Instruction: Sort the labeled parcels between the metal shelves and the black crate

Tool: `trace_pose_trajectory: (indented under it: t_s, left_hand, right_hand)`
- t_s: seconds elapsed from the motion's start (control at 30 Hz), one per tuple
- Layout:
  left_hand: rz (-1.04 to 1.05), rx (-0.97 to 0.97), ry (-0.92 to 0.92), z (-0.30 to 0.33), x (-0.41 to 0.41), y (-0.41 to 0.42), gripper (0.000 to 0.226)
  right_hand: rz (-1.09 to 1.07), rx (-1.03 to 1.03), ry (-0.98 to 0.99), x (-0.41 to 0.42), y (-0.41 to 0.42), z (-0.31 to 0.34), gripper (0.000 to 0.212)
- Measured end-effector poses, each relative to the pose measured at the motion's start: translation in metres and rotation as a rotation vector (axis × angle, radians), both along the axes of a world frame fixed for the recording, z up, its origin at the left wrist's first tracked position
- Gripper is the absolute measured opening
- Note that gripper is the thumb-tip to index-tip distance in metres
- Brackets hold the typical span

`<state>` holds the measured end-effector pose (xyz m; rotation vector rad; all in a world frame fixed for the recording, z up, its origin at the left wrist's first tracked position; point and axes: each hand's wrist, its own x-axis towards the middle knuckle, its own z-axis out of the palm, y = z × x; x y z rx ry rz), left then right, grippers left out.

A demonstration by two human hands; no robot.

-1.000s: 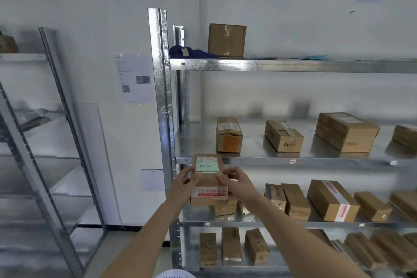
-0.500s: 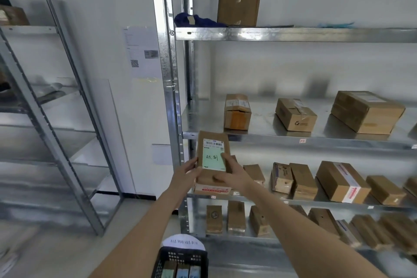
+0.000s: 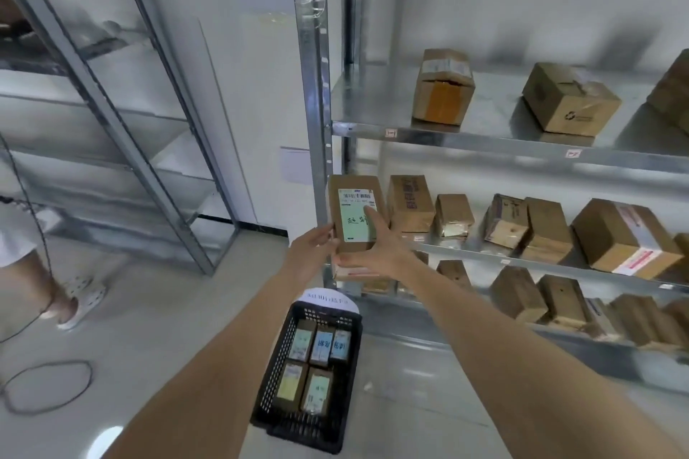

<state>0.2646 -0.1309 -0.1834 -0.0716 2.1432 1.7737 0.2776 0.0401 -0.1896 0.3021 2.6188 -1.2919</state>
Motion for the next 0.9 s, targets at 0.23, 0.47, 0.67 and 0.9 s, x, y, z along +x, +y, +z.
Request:
trace_pose_trajectory:
  t_s: [0.23, 0.47, 0.67, 0.9]
  left_hand:
    - [-0.061, -0.126, -0.006, -0.047, -0.02, -0.039, 0.041]
    - [-0.126, -0.485, 0.045, -0.147, -0.08, -0.11, 0.048]
    - [-0.335, -0.708, 0.064, -0.257, -0.147, -0.174, 0.056]
    - [-0.463, -0.765, -0.002, -0.417, -0.191, -0.213, 0.054]
  right_hand:
    - [0.025, 0.077, -0.052, -0.018, -0.033, -0.05, 0.137]
    - [0.031, 0.103, -0.153, -0.064, -0.079, -0.125, 0.132]
    - [-0.061, 0.004, -0.263, -0.107, -0.132, -0.234, 0.129]
    - [-0.114, 0.043, -0.461, -0.119, -0.184, -0.413, 0.132]
